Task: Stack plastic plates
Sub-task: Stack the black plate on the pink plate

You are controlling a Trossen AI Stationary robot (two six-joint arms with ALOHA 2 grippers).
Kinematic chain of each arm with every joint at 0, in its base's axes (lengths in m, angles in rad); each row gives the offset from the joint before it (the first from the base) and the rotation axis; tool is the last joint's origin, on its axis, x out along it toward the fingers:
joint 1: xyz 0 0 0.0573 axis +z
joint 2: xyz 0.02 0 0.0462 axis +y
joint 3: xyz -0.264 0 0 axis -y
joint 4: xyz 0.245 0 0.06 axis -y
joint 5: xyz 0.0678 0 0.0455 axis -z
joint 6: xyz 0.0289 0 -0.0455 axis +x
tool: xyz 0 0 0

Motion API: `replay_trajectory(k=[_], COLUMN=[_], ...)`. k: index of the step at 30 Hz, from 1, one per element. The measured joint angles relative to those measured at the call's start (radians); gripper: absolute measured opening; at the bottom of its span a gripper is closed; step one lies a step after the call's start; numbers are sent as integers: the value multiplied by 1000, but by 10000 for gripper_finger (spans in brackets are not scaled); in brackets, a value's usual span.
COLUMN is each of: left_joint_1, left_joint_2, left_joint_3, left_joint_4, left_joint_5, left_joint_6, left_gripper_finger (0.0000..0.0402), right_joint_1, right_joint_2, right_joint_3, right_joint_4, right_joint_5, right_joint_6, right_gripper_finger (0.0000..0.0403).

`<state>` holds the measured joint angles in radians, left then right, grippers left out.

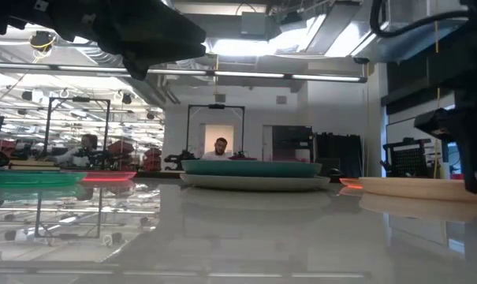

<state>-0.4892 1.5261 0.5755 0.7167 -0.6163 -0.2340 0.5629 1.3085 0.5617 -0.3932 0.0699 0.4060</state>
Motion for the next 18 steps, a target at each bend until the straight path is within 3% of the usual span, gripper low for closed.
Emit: replay_trajectory(k=[4, 13, 18], left_joint_1=[0, 0, 0], left_joint_2=[0, 0, 0], left_joint_3=[0, 0, 0], left_joint_4=[-3, -8, -9], left_joint_5=[0, 0, 0], left_joint_6=[0, -2, -3], left_gripper_finger=[112, 112, 112], right_joint_1=[0, 0, 0], right_joint_2=[25, 29, 31], right_joint_3=[0, 2, 21], right_joint_4=[6, 35, 47], right_joint_5=[-2, 16, 25], right_joint_6=[-27, -51, -97], right_gripper_finger=[131, 13, 15])
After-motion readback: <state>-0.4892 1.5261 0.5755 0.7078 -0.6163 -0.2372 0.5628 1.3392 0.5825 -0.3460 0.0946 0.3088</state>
